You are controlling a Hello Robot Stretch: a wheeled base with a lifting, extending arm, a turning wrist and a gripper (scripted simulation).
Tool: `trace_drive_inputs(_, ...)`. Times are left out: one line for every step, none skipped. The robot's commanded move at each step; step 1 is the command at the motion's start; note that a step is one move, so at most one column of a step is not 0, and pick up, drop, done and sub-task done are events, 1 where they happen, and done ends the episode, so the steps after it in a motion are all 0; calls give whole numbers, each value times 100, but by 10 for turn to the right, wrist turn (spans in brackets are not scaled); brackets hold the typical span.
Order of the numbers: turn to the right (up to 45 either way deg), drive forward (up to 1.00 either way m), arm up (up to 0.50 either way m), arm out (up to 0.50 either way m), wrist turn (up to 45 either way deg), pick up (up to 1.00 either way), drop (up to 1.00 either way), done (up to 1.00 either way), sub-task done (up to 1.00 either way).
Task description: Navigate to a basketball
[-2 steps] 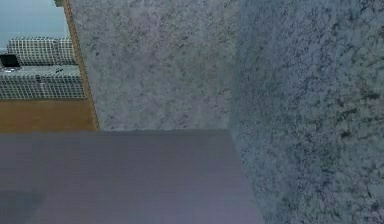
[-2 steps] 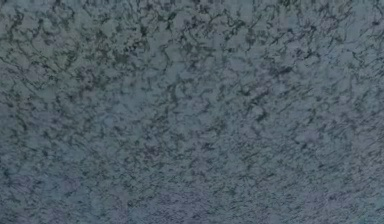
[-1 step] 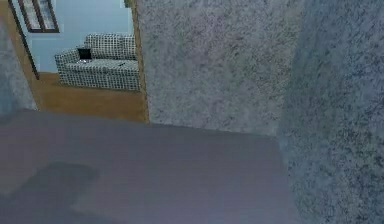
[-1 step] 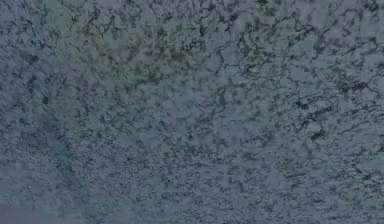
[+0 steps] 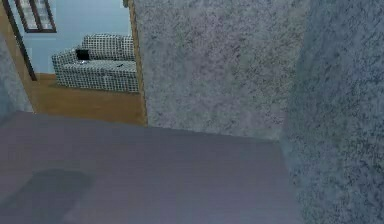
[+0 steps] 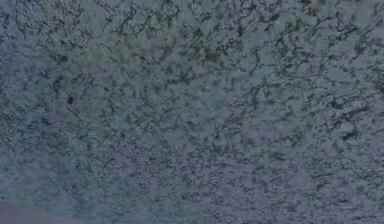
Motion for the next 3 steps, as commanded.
trace_drive_inputs(-240,0,0,0,0,0,0,0,0)
trace_drive_inputs(0,100,0,0,0,0,0,0,0)
trace_drive_inputs(0,100,0,0,0,0,0,0,0)
